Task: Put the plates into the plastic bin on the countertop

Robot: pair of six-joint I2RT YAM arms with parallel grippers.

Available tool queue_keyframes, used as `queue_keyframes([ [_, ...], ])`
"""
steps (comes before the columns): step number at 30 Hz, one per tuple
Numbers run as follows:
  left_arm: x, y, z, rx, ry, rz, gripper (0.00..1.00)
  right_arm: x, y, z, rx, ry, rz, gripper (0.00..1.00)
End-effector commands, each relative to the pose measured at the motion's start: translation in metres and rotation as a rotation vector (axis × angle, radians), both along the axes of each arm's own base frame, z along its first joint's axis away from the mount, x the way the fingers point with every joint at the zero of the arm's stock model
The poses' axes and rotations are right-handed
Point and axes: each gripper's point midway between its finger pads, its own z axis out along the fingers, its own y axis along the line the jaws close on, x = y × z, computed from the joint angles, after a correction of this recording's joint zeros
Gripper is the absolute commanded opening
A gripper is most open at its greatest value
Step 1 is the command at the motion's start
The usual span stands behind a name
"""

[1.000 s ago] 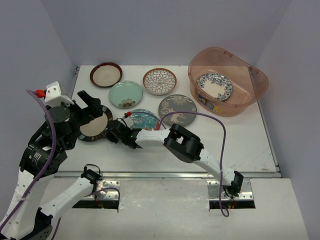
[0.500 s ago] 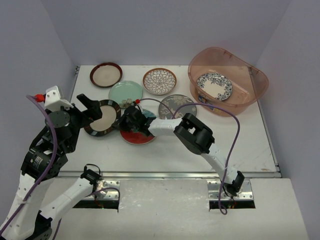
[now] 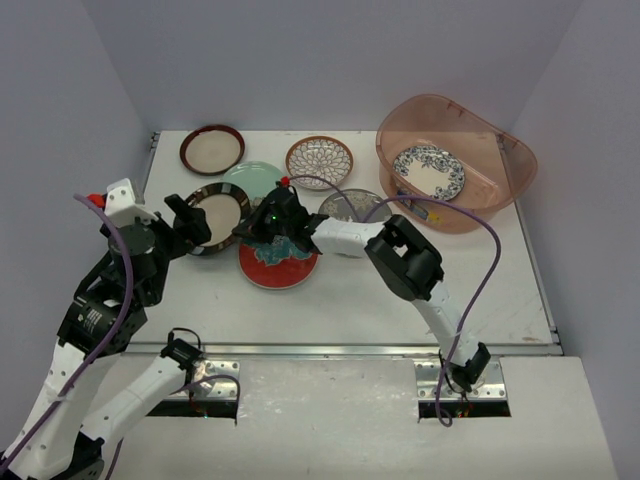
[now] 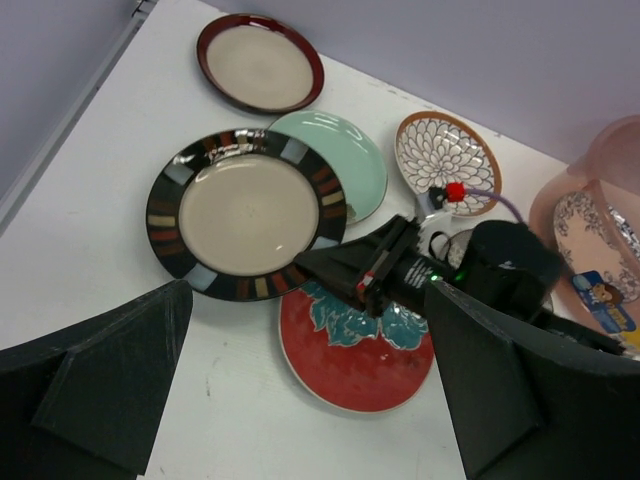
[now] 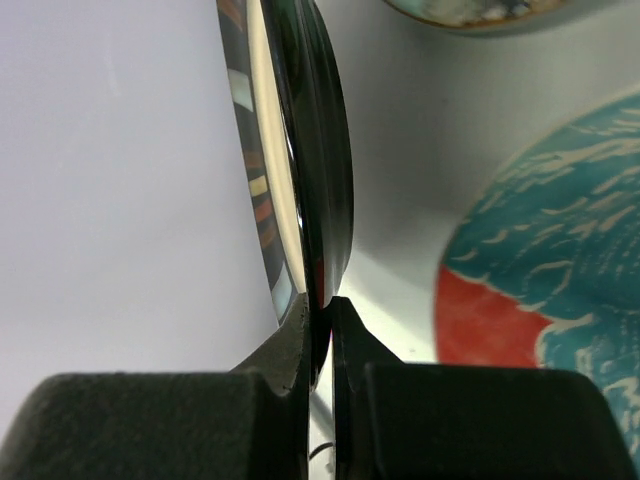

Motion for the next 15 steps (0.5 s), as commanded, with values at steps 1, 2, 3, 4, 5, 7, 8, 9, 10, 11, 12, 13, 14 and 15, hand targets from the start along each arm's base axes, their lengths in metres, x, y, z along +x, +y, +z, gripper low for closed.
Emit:
queue_keyframes([
  [1, 0.004, 0.001, -0.007, -0.001, -0.019, 0.022, 1.00, 0.008, -0.001, 0.193, 0.373, -0.321, 0.046, 0.00],
  [2, 0.005, 0.002, -0.012, 0.005, -0.013, 0.026, 1.00, 0.008, -0.004, 0.196, 0.375, -0.328, 0.048, 0.00],
  [3, 0.006, 0.003, -0.016, 0.010, -0.007, 0.034, 1.00, 0.008, -0.006, 0.200, 0.378, -0.335, 0.049, 0.00],
  [4, 0.007, 0.004, -0.020, 0.016, -0.002, 0.043, 1.00, 0.008, -0.009, 0.203, 0.380, -0.341, 0.047, 0.00],
  [5, 0.007, 0.005, -0.024, 0.019, 0.001, 0.052, 1.00, 0.008, -0.012, 0.209, 0.385, -0.348, 0.042, 0.00],
  [7, 0.008, 0.007, -0.030, 0.022, 0.007, 0.064, 1.00, 0.012, -0.020, 0.213, 0.382, -0.353, 0.029, 0.00],
  [8, 0.008, 0.008, -0.034, 0.024, 0.012, 0.072, 1.00, 0.014, -0.025, 0.213, 0.377, -0.352, 0.019, 0.00],
  [9, 0.007, 0.008, -0.035, 0.023, 0.010, 0.073, 1.00, 0.016, -0.030, 0.213, 0.375, -0.351, 0.013, 0.00],
  [10, 0.007, 0.009, -0.037, 0.023, 0.008, 0.075, 1.00, 0.020, -0.041, 0.219, 0.378, -0.357, 0.000, 0.00],
  [11, 0.007, 0.009, -0.039, 0.023, 0.005, 0.075, 1.00, 0.025, -0.052, 0.229, 0.384, -0.373, -0.018, 0.00],
  [12, 0.006, 0.009, -0.040, 0.024, 0.001, 0.074, 1.00, 0.029, -0.063, 0.240, 0.391, -0.389, -0.037, 0.00],
  [13, 0.007, 0.009, -0.043, 0.027, 0.005, 0.074, 1.00, 0.034, -0.070, 0.237, 0.380, -0.389, -0.053, 0.00],
  [14, 0.007, 0.010, -0.048, 0.033, 0.012, 0.075, 1.00, 0.035, -0.082, 0.243, 0.375, -0.397, -0.069, 0.00],
  [15, 0.007, 0.009, -0.051, 0.037, 0.017, 0.074, 1.00, 0.037, -0.093, 0.248, 0.369, -0.403, -0.086, 0.00],
])
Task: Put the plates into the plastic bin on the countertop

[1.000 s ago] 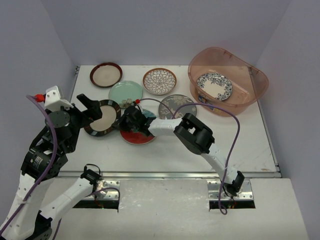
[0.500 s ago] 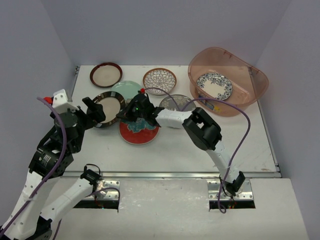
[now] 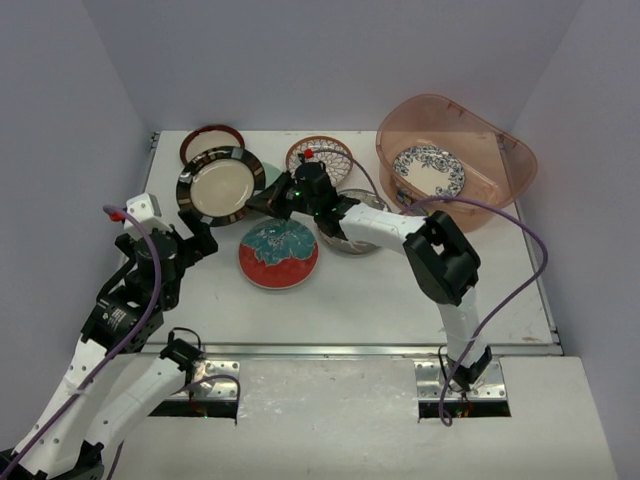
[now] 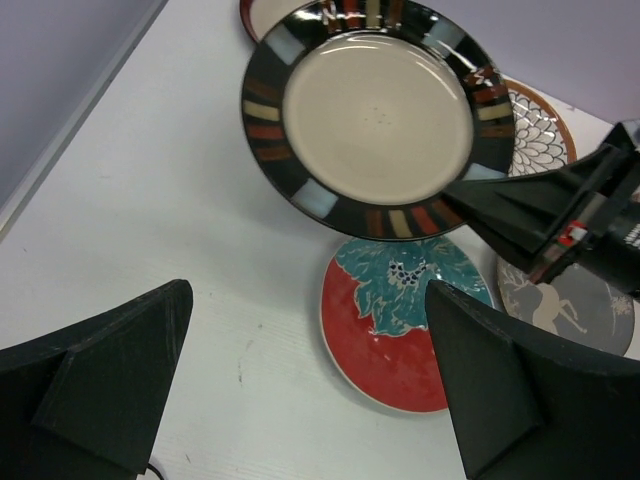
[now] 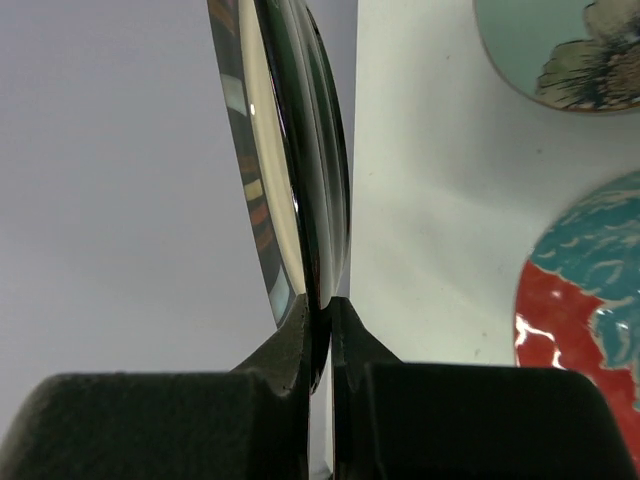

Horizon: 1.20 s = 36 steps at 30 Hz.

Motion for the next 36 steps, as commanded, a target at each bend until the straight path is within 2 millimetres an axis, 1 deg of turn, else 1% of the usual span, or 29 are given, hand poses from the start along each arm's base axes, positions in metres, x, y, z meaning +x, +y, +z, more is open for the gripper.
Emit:
queue_keyframes([
  [1, 0.006, -0.001, 0.003, -0.014, -0.054, 0.013, 1.00, 0.027, -0.059, 0.157, 0.238, -0.302, -0.106, 0.00],
  [3, 0.008, -0.003, -0.005, -0.010, -0.038, 0.004, 1.00, 0.039, -0.096, 0.165, 0.225, -0.302, -0.181, 0.00],
  [4, 0.008, -0.004, -0.005, -0.010, -0.036, 0.000, 1.00, 0.042, -0.110, 0.168, 0.222, -0.302, -0.208, 0.00],
  [5, 0.009, -0.005, -0.005, -0.011, -0.036, -0.005, 1.00, 0.046, -0.133, 0.170, 0.213, -0.297, -0.253, 0.00],
  [7, 0.010, -0.009, -0.007, -0.014, -0.034, -0.026, 1.00, 0.055, -0.189, 0.178, 0.203, -0.300, -0.361, 0.00],
  [8, 0.011, -0.011, -0.008, -0.015, -0.034, -0.036, 1.00, 0.056, -0.208, 0.178, 0.197, -0.294, -0.399, 0.00],
  [9, 0.011, -0.012, -0.008, -0.016, -0.034, -0.041, 1.00, 0.057, -0.224, 0.174, 0.189, -0.282, -0.428, 0.00],
  [11, 0.010, -0.012, -0.009, -0.018, -0.033, -0.044, 1.00, 0.061, -0.280, 0.192, 0.188, -0.308, -0.530, 0.00],
  [12, 0.010, -0.012, -0.009, -0.019, -0.034, -0.046, 1.00, 0.061, -0.310, 0.196, 0.174, -0.311, -0.585, 0.00],
  [13, 0.009, -0.013, -0.009, -0.021, -0.036, -0.049, 1.00, 0.064, -0.335, 0.189, 0.155, -0.293, -0.634, 0.00],
  [15, 0.009, -0.013, -0.008, -0.025, -0.042, -0.053, 1.00, 0.057, -0.364, 0.184, 0.146, -0.268, -0.689, 0.00],
  [16, 0.008, -0.013, -0.007, -0.027, -0.047, -0.056, 1.00, 0.055, -0.393, 0.182, 0.139, -0.256, -0.748, 0.00],
  [17, 0.008, -0.014, -0.007, -0.029, -0.050, -0.060, 1.00, 0.053, -0.415, 0.180, 0.131, -0.243, -0.789, 0.00],
  [19, 0.008, -0.015, -0.006, -0.032, -0.052, -0.069, 1.00, 0.051, -0.436, 0.175, 0.118, -0.234, -0.831, 0.00],
  [21, 0.008, -0.016, -0.007, -0.032, -0.051, -0.073, 1.00, 0.050, -0.462, 0.169, 0.095, -0.223, -0.871, 0.00],
  [23, 0.008, -0.016, -0.006, -0.033, -0.051, -0.075, 1.00, 0.049, -0.475, 0.160, 0.076, -0.205, -0.889, 0.00],
  [25, 0.008, -0.017, -0.007, -0.034, -0.052, -0.082, 1.00, 0.052, -0.492, 0.149, 0.053, -0.184, -0.924, 0.00],
  [27, 0.007, -0.018, -0.006, -0.037, -0.057, -0.088, 1.00, 0.058, -0.496, 0.140, 0.036, -0.166, -0.924, 0.00],
  [28, 0.007, -0.018, -0.006, -0.038, -0.058, -0.089, 1.00, 0.058, -0.496, 0.139, 0.032, -0.167, -0.921, 0.00],
  [29, 0.007, -0.019, -0.006, -0.037, -0.058, -0.093, 1.00, 0.068, -0.497, 0.129, 0.036, -0.138, -0.914, 0.00],
  [33, 0.008, -0.020, -0.007, -0.036, -0.052, -0.097, 1.00, 0.084, -0.503, 0.119, 0.025, -0.101, -0.936, 0.00],
  [34, 0.008, -0.020, -0.007, -0.036, -0.052, -0.098, 1.00, 0.086, -0.505, 0.122, 0.019, -0.106, -0.939, 0.00],
  [36, 0.008, -0.021, -0.007, -0.037, -0.052, -0.101, 1.00, 0.099, -0.503, 0.111, -0.010, -0.076, -0.934, 0.00],
])
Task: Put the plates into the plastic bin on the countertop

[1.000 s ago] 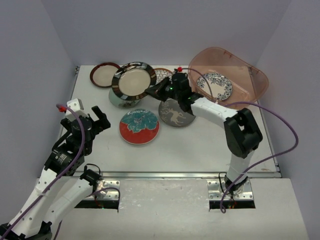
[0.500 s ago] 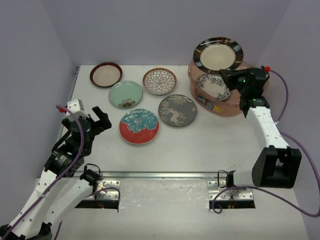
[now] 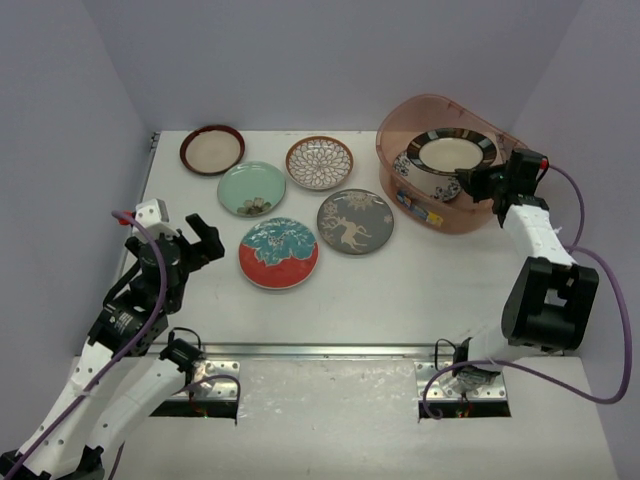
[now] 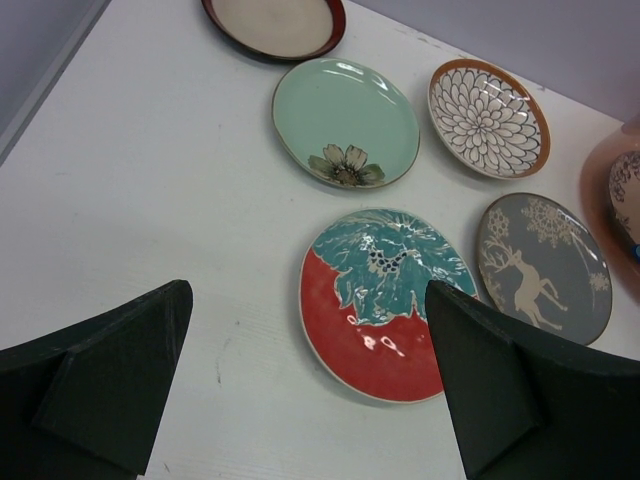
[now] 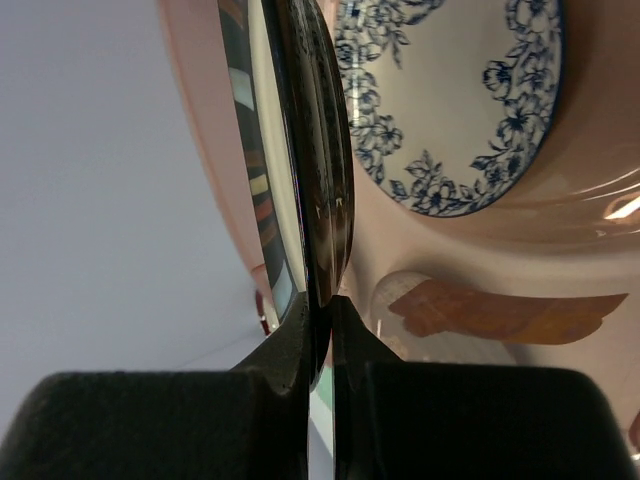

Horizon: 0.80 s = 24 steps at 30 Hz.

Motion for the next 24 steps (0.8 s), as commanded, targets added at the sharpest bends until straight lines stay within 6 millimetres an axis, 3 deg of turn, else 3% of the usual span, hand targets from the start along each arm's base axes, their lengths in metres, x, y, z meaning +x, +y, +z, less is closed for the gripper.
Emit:
queue_keyframes([
  [1, 0.005, -0.008, 0.008, -0.008, -0.037, -0.037, 1.00, 0.041, 0.000, 0.088, -0.087, -0.264, 0.033, 0.00],
  [9, 0.004, -0.010, 0.008, -0.010, -0.039, -0.049, 1.00, 0.074, -0.005, 0.066, -0.083, -0.178, -0.019, 0.00],
  [13, 0.003, -0.010, 0.009, -0.011, -0.045, -0.050, 1.00, 0.088, -0.002, 0.044, -0.073, -0.081, -0.009, 0.00],
  [24, 0.005, -0.013, 0.007, -0.010, -0.039, -0.059, 1.00, 0.083, 0.003, 0.003, -0.093, 0.010, -0.011, 0.00],
])
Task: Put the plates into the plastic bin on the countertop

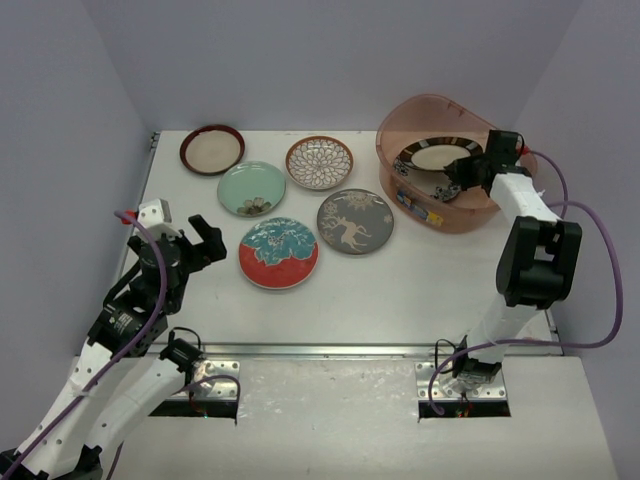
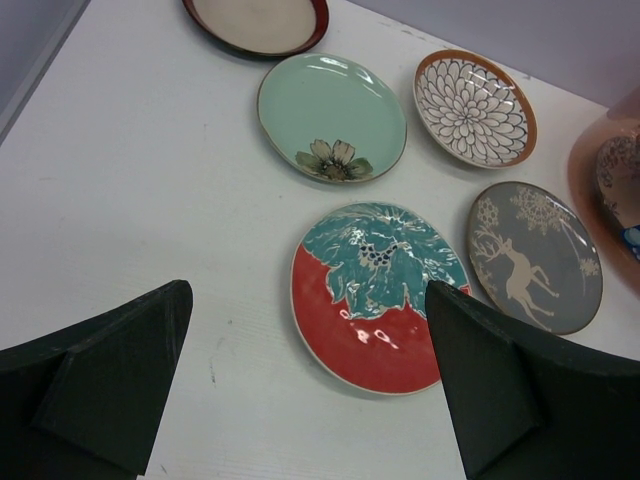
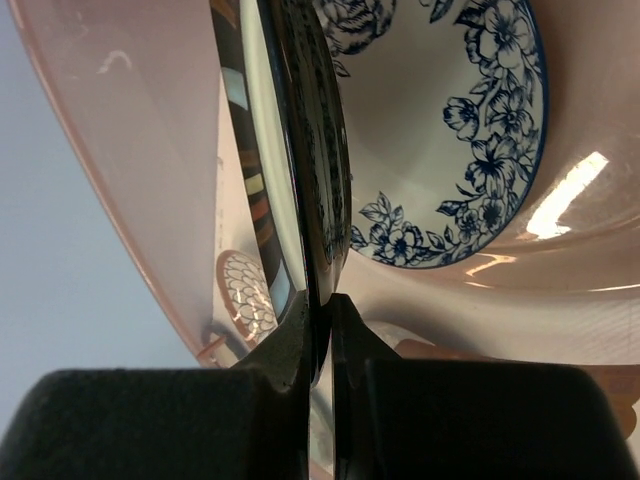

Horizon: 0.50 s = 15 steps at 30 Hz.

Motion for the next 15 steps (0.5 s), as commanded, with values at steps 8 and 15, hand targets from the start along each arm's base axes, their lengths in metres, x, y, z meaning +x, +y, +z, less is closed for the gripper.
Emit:
queue_keyframes([
  [8, 0.006, -0.009, 0.005, -0.009, -0.028, -0.033, 1.00, 0.025, 0.005, 0.029, -0.020, -0.139, 0.047, 0.13],
  [15, 0.004, -0.007, 0.008, -0.014, -0.040, -0.028, 1.00, 0.027, 0.006, 0.018, -0.046, -0.055, 0.108, 0.55],
])
